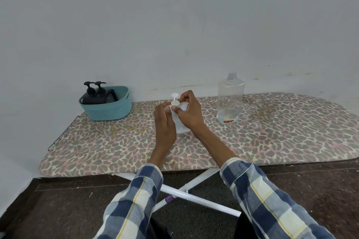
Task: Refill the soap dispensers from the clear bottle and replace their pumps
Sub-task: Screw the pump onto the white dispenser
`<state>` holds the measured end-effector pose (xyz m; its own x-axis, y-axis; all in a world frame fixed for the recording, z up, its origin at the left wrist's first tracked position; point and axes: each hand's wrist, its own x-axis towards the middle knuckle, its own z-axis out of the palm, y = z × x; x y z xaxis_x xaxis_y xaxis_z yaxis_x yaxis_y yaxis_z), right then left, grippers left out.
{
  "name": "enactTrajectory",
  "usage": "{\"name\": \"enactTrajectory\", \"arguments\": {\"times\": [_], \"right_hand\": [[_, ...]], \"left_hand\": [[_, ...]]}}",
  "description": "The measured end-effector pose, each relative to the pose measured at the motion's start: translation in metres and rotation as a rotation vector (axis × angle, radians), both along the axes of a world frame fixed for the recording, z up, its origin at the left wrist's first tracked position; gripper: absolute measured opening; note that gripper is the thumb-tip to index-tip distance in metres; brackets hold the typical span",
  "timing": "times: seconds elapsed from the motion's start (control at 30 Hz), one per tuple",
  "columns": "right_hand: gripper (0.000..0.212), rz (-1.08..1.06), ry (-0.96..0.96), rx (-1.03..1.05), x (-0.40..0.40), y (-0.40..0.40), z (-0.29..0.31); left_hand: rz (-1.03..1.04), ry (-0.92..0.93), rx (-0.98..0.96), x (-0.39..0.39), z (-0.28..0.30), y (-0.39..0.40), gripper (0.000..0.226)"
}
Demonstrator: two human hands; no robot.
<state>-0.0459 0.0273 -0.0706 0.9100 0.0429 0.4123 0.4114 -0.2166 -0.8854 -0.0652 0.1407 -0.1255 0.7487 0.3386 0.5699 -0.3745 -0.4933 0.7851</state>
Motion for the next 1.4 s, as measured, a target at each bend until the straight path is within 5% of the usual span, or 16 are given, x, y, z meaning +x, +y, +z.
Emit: {"name": "enactTrajectory", "arguments": {"times": [0.77,1.4], "right_hand": [[0.024,0.056,-0.028,0.054,-0.015,-0.007,-0.003],[0.032,-0.045,-0.086,-0.145,-0.028,0.000,-0.006]], "left_hand": [[0.036,-0.037,0.089,-0.018,0.003,-0.005,0.039],[0.091,0.107,-0.007,-0.029,0.014,-0.013,0.041]]}}
